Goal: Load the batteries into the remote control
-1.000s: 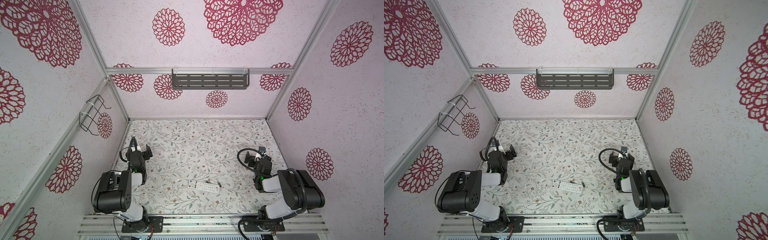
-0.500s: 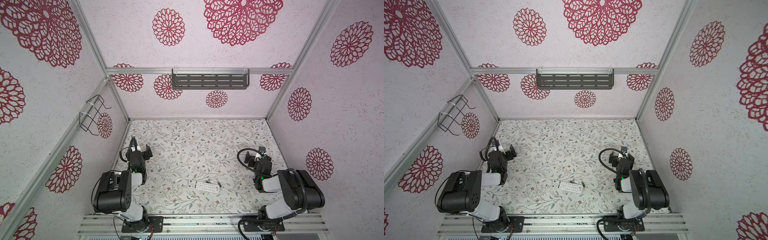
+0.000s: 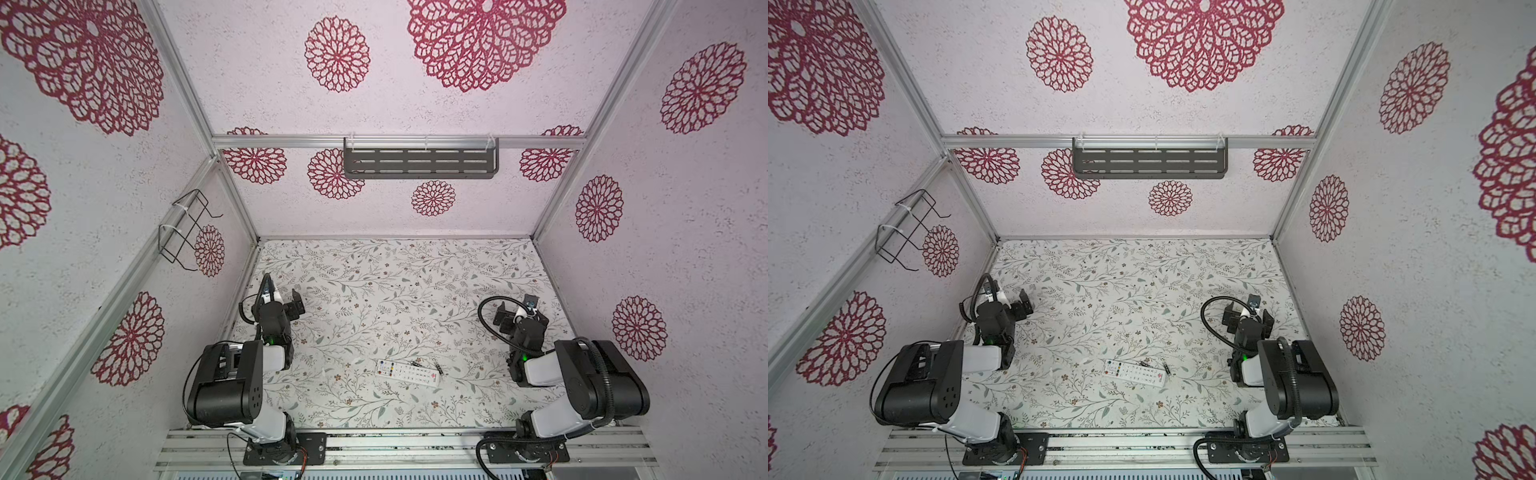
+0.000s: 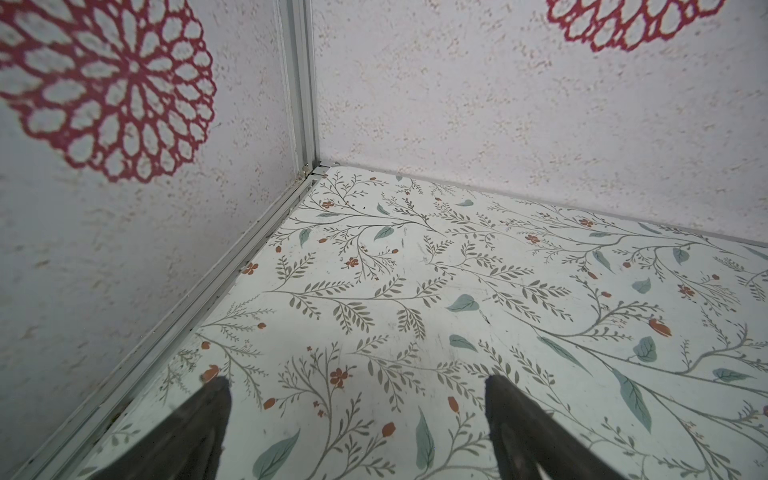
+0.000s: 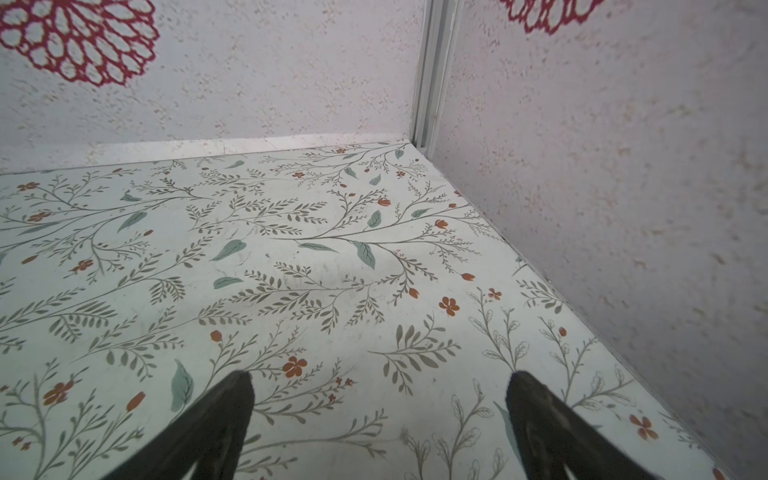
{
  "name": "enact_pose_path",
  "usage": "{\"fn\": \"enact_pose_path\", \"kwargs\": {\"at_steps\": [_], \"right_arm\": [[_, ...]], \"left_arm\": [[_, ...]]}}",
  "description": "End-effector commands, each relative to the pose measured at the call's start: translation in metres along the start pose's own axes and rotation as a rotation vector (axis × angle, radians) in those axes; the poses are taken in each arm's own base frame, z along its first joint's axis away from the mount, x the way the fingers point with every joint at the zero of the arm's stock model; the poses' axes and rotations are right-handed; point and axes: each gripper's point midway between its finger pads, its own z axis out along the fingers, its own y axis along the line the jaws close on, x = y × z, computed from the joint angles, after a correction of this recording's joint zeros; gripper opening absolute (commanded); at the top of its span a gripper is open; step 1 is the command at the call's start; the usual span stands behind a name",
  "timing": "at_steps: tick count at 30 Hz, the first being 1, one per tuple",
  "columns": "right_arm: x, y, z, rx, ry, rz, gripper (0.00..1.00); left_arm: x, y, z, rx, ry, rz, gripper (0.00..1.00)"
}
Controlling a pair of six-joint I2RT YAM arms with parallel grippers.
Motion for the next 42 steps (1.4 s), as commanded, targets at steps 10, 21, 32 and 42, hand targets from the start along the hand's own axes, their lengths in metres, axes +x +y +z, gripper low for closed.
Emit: {"fn": "enact_pose_path", "kwargs": {"at_steps": [10, 21, 32, 42], "right_arm": [[-0.017, 0.012, 0.003, -0.032, -0.045, -0.004, 0.99], [-0.016, 0.011, 0.003, -0.032, -0.044, -0.006, 0.99], [-0.016, 0.011, 0.003, -0.032, -0.045, -0.004, 0.99], [-0.017, 0.011, 0.003, -0.032, -0.045, -0.001, 0.99]], "left_arm": [[-0.008, -0.001, 0.003, 0.006, -0.024, 0.017, 0.97], [-0.008, -0.002, 0.002, 0.008, -0.025, 0.018, 0.97], [-0.008, -0.002, 0.002, 0.008, -0.025, 0.018, 0.97], [-0.008, -0.002, 0.002, 0.008, -0.024, 0.019, 0.97]]}}
